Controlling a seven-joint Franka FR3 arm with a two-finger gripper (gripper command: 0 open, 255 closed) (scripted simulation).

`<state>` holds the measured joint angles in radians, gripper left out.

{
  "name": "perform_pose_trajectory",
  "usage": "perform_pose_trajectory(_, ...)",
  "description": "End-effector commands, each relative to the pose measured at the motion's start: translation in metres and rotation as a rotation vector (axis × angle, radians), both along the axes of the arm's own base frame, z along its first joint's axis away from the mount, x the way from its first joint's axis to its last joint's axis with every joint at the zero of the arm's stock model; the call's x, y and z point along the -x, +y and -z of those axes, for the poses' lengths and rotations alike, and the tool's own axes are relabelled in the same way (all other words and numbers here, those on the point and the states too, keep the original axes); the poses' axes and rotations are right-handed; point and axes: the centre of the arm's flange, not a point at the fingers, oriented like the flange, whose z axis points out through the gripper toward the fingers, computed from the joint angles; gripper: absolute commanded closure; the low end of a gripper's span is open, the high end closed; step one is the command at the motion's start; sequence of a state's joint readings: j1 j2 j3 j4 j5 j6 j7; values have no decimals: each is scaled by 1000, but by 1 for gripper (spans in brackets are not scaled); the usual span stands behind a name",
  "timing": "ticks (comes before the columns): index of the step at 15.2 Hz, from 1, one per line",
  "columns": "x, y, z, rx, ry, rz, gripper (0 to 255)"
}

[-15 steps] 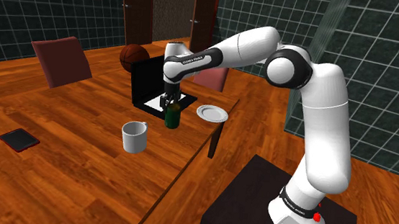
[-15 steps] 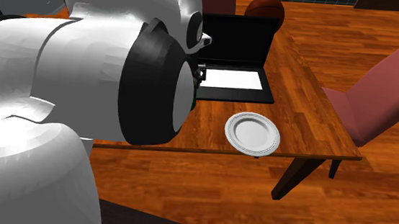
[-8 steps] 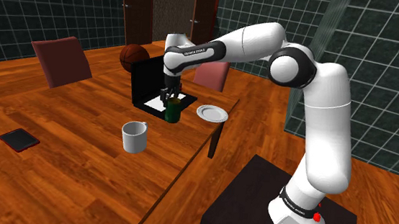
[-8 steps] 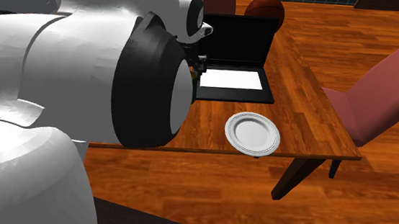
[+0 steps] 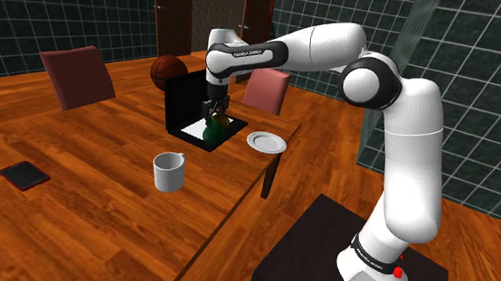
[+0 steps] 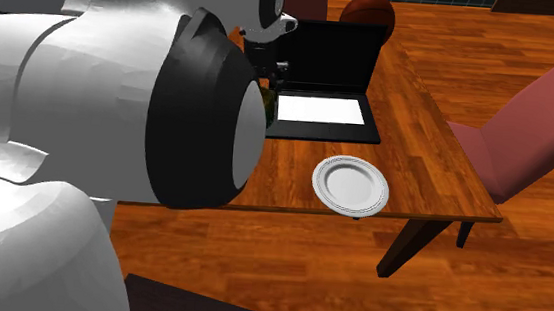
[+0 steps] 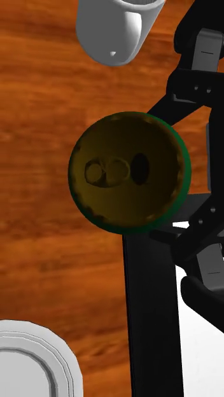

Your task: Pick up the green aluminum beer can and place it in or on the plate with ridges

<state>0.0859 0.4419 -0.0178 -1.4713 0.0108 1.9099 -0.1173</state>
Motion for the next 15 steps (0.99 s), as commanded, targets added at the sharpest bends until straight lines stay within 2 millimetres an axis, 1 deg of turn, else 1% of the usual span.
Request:
perform_pose_trajectory(1,4,-13,-7,0,0,0,255)
perform_pose_trajectory(15,51,-190,-28,0,0,0,255)
